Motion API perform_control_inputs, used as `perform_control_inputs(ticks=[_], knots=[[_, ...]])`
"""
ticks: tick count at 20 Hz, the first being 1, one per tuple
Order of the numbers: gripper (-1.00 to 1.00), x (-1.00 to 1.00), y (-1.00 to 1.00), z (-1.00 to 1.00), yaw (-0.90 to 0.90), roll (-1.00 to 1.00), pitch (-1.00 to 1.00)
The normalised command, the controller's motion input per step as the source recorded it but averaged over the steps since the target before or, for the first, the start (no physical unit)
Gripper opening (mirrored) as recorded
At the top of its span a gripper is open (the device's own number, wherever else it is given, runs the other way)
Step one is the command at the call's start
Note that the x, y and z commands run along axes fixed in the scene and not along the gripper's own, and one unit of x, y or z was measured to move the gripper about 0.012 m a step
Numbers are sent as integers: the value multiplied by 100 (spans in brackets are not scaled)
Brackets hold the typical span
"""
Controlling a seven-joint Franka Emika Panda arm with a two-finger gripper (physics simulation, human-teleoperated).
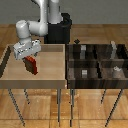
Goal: Place the box of cereal into the appropriate compartment.
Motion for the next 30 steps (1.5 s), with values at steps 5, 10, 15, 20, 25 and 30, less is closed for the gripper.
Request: perform_control_inputs(ticks=[5,10,15,20,25,30], knots=[[-100,0,0,-40,0,0,0],[-100,0,0,0,0,0,0],[-100,0,0,60,0,0,0],[-100,0,0,100,0,0,0],[-100,-5,0,80,0,0,0],[-100,-80,0,0,0,0,0]])
